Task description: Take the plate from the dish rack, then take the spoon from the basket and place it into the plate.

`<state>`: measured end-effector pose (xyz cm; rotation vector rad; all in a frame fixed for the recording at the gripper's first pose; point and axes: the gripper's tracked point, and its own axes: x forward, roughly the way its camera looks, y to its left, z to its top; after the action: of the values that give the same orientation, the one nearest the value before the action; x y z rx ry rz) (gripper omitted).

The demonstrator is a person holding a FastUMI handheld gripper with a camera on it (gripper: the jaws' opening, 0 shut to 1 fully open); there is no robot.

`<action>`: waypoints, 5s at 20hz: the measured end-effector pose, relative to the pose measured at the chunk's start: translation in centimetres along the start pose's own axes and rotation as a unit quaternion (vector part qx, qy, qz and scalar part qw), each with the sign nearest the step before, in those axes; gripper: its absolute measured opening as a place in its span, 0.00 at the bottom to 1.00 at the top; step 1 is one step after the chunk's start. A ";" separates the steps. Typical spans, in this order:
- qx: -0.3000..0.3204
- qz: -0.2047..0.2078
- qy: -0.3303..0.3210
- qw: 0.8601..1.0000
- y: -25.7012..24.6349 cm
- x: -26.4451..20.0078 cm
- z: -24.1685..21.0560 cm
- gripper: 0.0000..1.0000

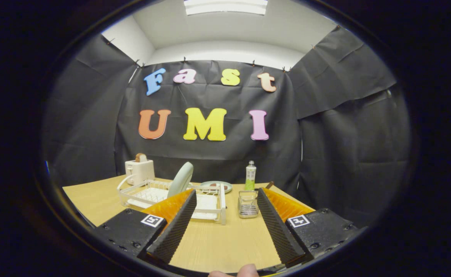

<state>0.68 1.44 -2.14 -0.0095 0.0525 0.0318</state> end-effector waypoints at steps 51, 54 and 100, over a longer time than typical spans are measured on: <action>0.000 0.102 0.531 0.841 15.9 30.8 1.4 0.96; 0.003 0.087 0.550 0.830 16.0 31.0 -0.9 0.92; 0.111 0.129 0.456 0.874 14.1 7.8 -3.1 0.37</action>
<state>7.82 15.72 -5.74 0.2166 1.0098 0.2895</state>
